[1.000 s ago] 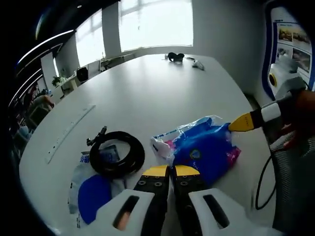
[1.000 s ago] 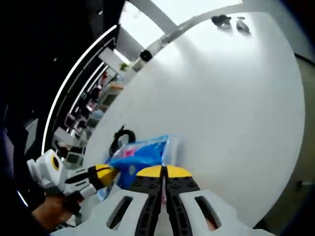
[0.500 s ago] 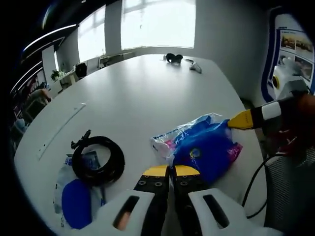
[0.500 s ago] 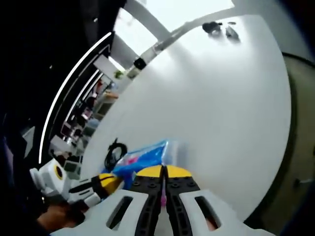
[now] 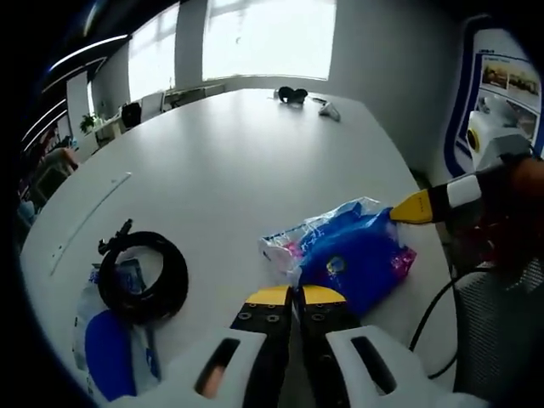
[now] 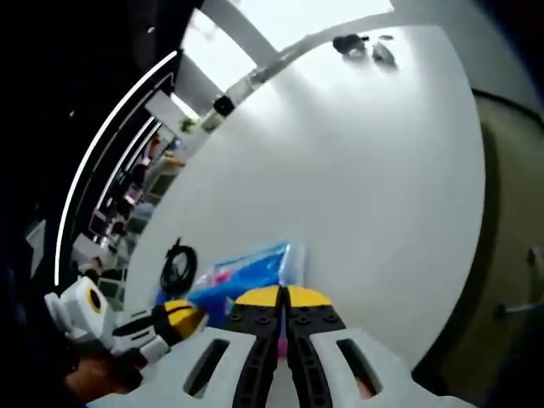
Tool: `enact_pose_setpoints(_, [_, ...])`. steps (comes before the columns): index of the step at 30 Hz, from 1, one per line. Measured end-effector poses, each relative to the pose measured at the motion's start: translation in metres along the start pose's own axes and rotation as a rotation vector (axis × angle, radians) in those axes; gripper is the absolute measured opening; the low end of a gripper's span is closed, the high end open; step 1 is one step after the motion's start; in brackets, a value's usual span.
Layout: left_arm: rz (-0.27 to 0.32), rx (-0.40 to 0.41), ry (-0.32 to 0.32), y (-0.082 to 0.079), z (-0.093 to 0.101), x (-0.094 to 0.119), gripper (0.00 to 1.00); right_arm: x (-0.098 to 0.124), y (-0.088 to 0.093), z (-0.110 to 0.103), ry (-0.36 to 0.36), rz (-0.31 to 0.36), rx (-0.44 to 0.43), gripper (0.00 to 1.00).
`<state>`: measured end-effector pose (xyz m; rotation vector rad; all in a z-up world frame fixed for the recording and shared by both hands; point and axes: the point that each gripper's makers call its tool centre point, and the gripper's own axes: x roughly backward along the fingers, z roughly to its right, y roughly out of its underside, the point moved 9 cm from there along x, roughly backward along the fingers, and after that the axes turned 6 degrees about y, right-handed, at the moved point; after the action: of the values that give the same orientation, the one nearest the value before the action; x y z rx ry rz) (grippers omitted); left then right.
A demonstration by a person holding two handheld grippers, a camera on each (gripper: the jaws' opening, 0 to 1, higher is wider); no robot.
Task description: Arrange the tabletop items into an orderly group along one side of the table until the central work area is clear of visible clutter.
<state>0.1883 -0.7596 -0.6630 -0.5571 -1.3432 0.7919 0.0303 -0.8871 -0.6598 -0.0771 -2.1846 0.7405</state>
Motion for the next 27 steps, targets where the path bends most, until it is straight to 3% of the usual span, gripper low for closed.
enact_pose_setpoints(6, [0.0,0.016,0.007,0.001,0.0,-0.001,0.03,-0.002,0.001,0.0,0.02,-0.002,0.037,0.0])
enact_pose_setpoints(12, [0.001,0.039,0.019,0.007,0.002,0.0,0.07,-0.003,0.003,0.0,0.032,-0.026,0.133,0.02])
enact_pose_setpoints(27, [0.023,0.058,0.033,0.01,0.003,0.004,0.15,-0.002,0.0,-0.001,0.025,-0.002,0.166,0.07])
